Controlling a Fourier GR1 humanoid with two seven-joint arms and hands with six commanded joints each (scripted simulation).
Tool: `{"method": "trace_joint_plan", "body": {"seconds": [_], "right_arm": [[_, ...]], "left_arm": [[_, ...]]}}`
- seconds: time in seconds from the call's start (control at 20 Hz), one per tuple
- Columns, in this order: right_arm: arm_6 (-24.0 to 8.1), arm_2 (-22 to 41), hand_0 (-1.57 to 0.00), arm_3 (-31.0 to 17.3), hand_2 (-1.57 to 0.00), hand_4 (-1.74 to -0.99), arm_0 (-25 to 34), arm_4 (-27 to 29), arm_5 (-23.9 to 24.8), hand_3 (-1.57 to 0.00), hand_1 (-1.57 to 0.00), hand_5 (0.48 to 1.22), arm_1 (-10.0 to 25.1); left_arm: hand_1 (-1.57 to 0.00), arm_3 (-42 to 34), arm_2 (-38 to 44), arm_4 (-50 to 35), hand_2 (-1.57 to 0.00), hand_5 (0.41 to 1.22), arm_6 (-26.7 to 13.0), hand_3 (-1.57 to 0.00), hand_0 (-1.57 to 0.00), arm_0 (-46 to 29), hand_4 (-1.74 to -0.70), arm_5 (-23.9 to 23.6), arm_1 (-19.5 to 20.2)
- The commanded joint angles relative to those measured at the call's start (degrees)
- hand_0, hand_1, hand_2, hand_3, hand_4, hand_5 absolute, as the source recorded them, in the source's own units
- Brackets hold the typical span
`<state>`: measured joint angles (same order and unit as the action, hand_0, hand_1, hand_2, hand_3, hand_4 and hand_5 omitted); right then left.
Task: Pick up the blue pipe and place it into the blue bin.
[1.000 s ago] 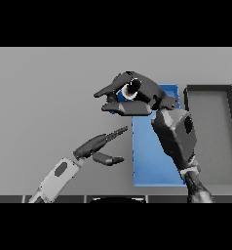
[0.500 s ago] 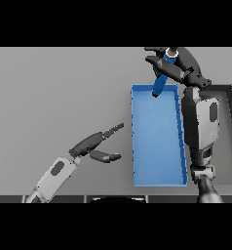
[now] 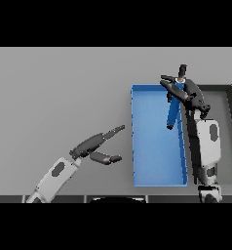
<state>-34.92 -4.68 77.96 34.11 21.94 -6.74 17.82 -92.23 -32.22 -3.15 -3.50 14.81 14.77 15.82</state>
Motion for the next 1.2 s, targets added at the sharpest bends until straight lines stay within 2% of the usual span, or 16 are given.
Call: {"method": "trace_joint_plan", "body": {"seconds": [0.0, 0.05, 0.1, 0.25, 0.35, 0.4, 0.5, 0.6, 0.7, 0.8, 0.85, 1.0, 1.15], "right_arm": [[0.0, 2.5, -1.57, -0.5, -1.57, -1.548, -1.1, 1.0, 1.5, -1.35, -1.57, 1.221, 1.7], [0.0, 4.4, -1.57, -0.8, -1.57, -1.586, -2.4, 2.5, 2.4, -1.08, -1.57, 1.221, 3.2], [0.0, 7.3, -1.57, -0.4, -1.57, -1.569, -3.5, 3.3, 4.1, -1.18, -1.57, 1.221, 4.2], [0.0, 15.4, -1.57, -1.7, -1.57, -1.653, -5.6, 8.2, 8.4, -0.69, -1.57, 1.205, 9.4], [0.0, 22.2, -1.57, -2.3, -1.57, -1.583, -6.3, 13.4, 13.6, -1.01, -1.57, 1.199, 13.5], [0.0, 25.5, -1.46, -3.5, -1.33, -1.534, -5.9, 18.0, 16.5, -0.81, -1.38, 1.19, 15.6], [0.0, 32.6, -0.94, -4.2, -0.85, -1.404, -4.1, 25.9, 18.9, -0.52, -0.88, 1.159, 19.2], [0.0, 38.0, -0.6, -5.2, -0.55, -1.302, -1.1, 31.5, 20.9, -0.33, -0.57, 1.182, 21.6], [0.0, 40.9, -0.38, -3.7, -0.35, -1.234, 0.1, 29.7, 17.5, -0.21, -0.36, 1.091, 23.4], [0.0, 43.6, -0.25, -2.1, -0.22, -1.204, 0.7, 26.1, 14.8, -0.13, -0.23, 1.002, 25.5], [0.0, 44.3, -0.2, -1.4, -0.18, -1.199, 1.0, 25.7, 14.9, -0.11, -0.18, 0.967, 26.1], [0.0, 45.8, -0.12, -2.2, -0.09, -1.189, 2.3, 25.3, 14.2, -0.05, -0.09, 0.88, 26.6], [0.0, 47.0, -0.06, -1.5, -0.05, -1.188, 2.1, 25.4, 15.8, -0.03, -0.05, 0.818, 27.2]], "left_arm": [[0.0, 0.2, 0.2, -0.2, 0.0, 0.47, -0.2, 0.0, 0.0, -0.2, -0.83, 0.2, 0.3], [0.0, 0.0, 0.3, -0.1, 0.0, 0.47, -1.1, 0.0, 0.0, 0.4, -0.83, -0.3, -0.1], [0.0, -0.1, 0.1, 0.0, 0.0, 0.471, -0.8, 0.0, 0.0, 0.2, -0.83, -0.2, 0.1], [0.0, -0.4, -0.5, 0.3, 0.0, 0.475, -0.8, 0.0, 0.0, -0.3, -0.83, -0.3, -0.2], [0.0, 0.1, -0.2, 0.2, 0.0, 0.474, -1.3, 0.0, 0.0, 0.4, -0.83, -0.3, -0.2], [0.0, 0.2, -0.1, 0.1, 0.0, 0.474, -1.9, 0.0, 0.0, 0.7, -0.83, -0.4, -0.4], [0.0, -0.3, -0.5, 0.5, 0.0, 0.476, -1.2, 0.0, 0.0, 0.4, -0.83, -0.5, -0.5], [0.0, -0.5, -0.2, 0.3, 0.0, 0.476, -1.5, 0.0, 0.0, 0.5, -0.83, -0.6, -0.4], [0.0, -1.0, -0.6, 0.4, 0.0, 0.477, -1.0, 0.0, 0.0, -0.3, -0.83, -0.4, -0.1], [0.0, -1.5, -0.7, 0.2, 0.0, 0.477, -1.2, 0.0, 0.0, -0.5, -0.83, -0.4, 0.0], [0.0, -1.2, -0.8, 0.5, 0.0, 0.475, -1.0, 0.0, 0.0, -1.0, -0.83, -0.7, 0.0], [0.0, -1.1, -0.6, 0.3, 0.0, 0.471, -1.9, 0.0, 0.0, -0.2, -0.83, -0.8, -0.4], [0.0, -1.4, -0.2, 0.0, 0.0, 0.471, -1.6, 0.0, 0.0, -0.4, -0.83, -0.6, 0.3]]}}
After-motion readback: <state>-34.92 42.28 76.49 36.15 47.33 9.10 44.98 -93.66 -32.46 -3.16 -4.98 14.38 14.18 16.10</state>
